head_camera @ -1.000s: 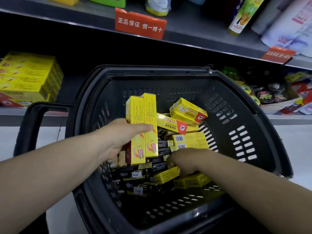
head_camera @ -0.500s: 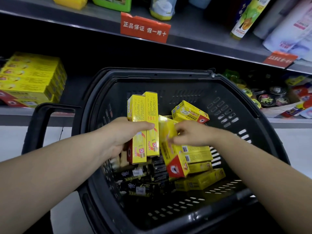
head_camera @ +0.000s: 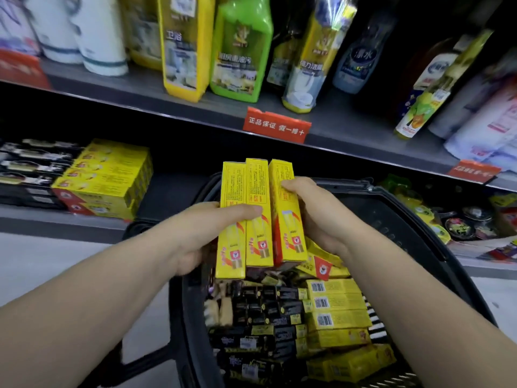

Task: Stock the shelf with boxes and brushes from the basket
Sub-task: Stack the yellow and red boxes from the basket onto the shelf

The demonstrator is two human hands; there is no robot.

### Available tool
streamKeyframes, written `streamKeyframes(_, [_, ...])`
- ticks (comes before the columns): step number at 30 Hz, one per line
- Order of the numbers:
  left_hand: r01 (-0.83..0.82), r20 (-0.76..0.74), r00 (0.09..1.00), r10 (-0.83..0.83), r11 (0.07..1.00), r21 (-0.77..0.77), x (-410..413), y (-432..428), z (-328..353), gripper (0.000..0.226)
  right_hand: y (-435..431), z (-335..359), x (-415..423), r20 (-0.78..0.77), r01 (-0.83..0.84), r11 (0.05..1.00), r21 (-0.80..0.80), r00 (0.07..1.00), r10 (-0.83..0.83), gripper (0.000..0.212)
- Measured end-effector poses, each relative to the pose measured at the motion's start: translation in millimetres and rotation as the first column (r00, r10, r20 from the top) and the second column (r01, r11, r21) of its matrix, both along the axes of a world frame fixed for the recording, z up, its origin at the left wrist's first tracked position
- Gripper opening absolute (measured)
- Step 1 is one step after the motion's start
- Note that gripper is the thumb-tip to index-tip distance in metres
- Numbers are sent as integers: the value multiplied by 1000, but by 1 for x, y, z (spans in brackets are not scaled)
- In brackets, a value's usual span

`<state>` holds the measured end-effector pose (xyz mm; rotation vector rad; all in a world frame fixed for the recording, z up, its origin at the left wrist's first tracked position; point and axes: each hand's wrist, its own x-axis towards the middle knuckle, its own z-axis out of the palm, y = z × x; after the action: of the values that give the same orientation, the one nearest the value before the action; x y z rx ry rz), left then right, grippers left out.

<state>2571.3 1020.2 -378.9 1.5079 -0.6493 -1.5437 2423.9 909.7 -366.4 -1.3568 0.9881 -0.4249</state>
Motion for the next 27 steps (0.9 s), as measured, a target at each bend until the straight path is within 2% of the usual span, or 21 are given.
streamKeyframes(2, [-22, -4, 1000, 22, 1000, -3, 22, 7, 7, 42, -4, 11, 15, 36, -112, 993, 41, 993, 111, 28])
streamKeyframes(5, [-96, -2, 995, 96, 995, 16, 56, 20, 13, 33, -8, 19, 42, 17, -211, 978, 13, 977, 210, 16])
streamKeyframes(7, [-140, 14, 990, 140, 990, 30, 80, 30, 16, 29, -10, 19, 62, -1, -205, 979, 20, 979, 205, 17])
streamKeyframes(12, [-242, 76, 968, 238, 969, 57, 141, 57, 6, 33, -15, 12, 116, -18, -188, 977, 99, 982, 190, 19])
streamKeyframes(16, [-395, 46, 919, 393, 911, 114, 181, 73, -21, 39, -12, -4, 169, -106, -213, 976, 51, 970, 217, 26])
streamKeyframes(21, [-636, 74, 771, 632, 760, 134, 220, 81, -70, 39, -10, -36, 232, -173, -189, 980, -55, 969, 177, 27])
streamKeyframes(25, [-766, 81, 642, 763, 633, 111, 253, 76, -100, 38, -10, -67, 280, -139, -181, 983, 9, 974, 180, 27])
streamKeyframes(27, [-839, 51, 541, 839, 536, 92, 267, 69, -112, 41, -9, -82, 304, -123, -175, 984, 33, 976, 178, 37])
